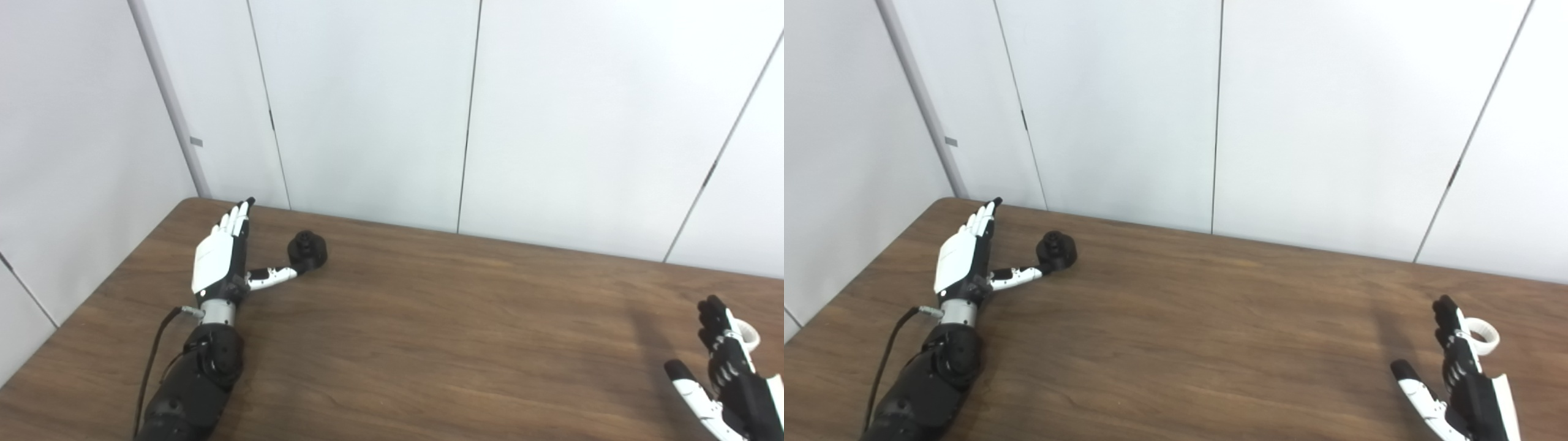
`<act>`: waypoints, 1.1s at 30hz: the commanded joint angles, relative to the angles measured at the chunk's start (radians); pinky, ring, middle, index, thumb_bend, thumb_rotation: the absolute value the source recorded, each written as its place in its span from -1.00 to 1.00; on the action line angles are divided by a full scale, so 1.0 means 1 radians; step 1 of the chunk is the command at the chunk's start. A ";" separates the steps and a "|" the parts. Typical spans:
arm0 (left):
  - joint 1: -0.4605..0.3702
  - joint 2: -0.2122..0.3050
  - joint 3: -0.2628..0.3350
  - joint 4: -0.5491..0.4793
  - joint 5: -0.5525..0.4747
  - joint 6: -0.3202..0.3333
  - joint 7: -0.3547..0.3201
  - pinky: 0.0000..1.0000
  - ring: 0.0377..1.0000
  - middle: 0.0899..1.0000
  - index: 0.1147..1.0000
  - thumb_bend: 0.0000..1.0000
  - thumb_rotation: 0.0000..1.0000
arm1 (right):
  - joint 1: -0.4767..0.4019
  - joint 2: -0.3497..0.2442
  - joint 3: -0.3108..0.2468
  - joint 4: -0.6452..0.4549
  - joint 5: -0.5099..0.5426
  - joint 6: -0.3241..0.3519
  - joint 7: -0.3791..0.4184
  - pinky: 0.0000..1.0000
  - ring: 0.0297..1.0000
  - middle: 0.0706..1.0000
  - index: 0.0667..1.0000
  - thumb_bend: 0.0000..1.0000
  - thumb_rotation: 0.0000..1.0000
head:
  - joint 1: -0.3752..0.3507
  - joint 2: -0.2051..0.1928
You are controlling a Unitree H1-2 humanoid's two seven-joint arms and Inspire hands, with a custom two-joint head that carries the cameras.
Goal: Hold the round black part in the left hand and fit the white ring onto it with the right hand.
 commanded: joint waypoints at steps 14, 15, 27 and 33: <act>0.014 0.104 -0.052 -0.076 -0.061 0.136 -0.322 1.00 1.00 1.00 0.81 1.00 0.00 | 0.087 0.021 0.002 0.055 0.010 0.010 0.006 0.91 0.93 0.92 0.96 -0.11 0.03 | 0.008 0.014; 0.014 0.113 -0.054 -0.079 -0.061 0.140 -0.339 1.00 1.00 1.00 0.80 1.00 0.01 | 0.086 0.020 0.003 0.056 0.007 0.009 0.005 0.91 0.94 0.92 0.96 -0.12 0.02 | 0.008 0.014; 0.003 0.140 -0.053 -0.074 -0.097 0.111 -0.397 1.00 1.00 1.00 0.79 1.00 -0.06 | 0.089 0.015 0.000 0.051 0.020 0.007 0.014 0.85 0.94 0.93 0.96 -0.15 -0.01 | 0.064 0.007; -0.018 0.159 -0.069 -0.074 -0.082 0.128 -0.418 1.00 1.00 1.00 0.81 1.00 -0.07 | 0.096 0.011 0.001 0.043 0.020 -0.003 0.021 0.86 0.95 0.96 0.98 -0.14 0.08 | 0.061 0.008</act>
